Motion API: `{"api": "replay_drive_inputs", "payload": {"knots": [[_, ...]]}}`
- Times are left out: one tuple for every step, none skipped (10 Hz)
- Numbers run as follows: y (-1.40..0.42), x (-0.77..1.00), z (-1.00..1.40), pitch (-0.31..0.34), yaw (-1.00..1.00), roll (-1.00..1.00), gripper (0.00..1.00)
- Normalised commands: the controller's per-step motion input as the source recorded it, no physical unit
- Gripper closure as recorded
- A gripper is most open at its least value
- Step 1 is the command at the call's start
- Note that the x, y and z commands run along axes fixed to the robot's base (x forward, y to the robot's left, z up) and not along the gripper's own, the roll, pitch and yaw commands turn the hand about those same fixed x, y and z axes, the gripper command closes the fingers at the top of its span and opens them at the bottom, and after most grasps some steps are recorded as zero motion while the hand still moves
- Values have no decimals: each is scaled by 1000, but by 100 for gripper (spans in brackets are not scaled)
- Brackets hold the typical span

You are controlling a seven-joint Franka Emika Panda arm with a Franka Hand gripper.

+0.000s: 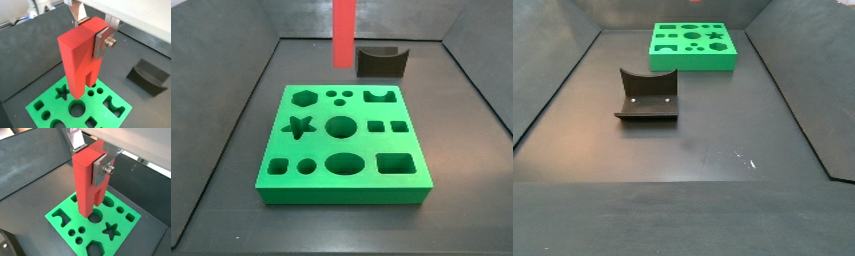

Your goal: Insert the double-square object.

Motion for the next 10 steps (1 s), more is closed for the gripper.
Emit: {"api": "replay_drive_inputs", "payload": {"knots": [[0, 0, -217, 0, -1000, 0, 100], [0, 0, -211, 0, -1000, -6, 100], [0, 40, -203, 0, -1000, -10, 100], [0, 220, -174, 0, -909, -20, 100], [0, 303, -214, 0, -840, -3, 100], [0, 274, -249, -7, -866, 0, 100], [0, 309, -240, -7, -843, 0, 100], [-6, 420, -214, -6, -746, -6, 100], [-17, 471, -226, -6, -700, 0, 100], [-17, 483, -234, -4, -689, 0, 100]]}}
